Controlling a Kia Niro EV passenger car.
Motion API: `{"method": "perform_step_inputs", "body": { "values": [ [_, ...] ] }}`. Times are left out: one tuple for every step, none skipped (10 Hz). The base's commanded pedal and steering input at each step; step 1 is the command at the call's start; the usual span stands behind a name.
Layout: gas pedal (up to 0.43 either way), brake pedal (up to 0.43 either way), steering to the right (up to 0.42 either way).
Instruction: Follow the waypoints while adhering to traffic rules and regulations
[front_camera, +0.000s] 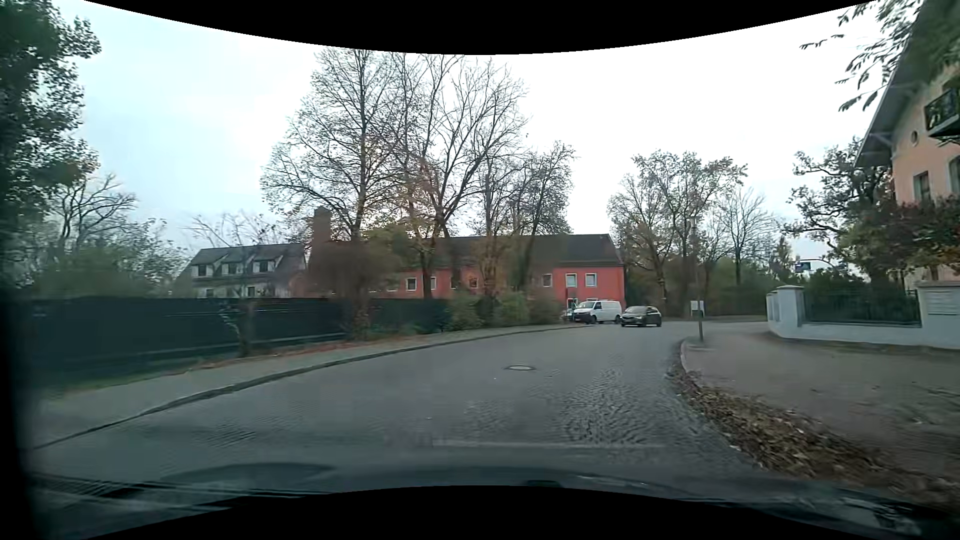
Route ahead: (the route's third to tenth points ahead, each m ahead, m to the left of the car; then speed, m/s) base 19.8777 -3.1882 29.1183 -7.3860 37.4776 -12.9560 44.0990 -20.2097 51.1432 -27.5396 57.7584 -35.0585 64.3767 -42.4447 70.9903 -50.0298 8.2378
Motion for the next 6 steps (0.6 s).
{"method": "perform_step_inputs", "body": {
  "values": [
    [0.169,0.000,0.108],
    [0.169,0.000,0.108],
    [0.157,0.000,0.108],
    [0.157,0.000,0.108],
    [0.157,0.000,0.108],
    [0.157,0.000,0.108]
  ]
}}
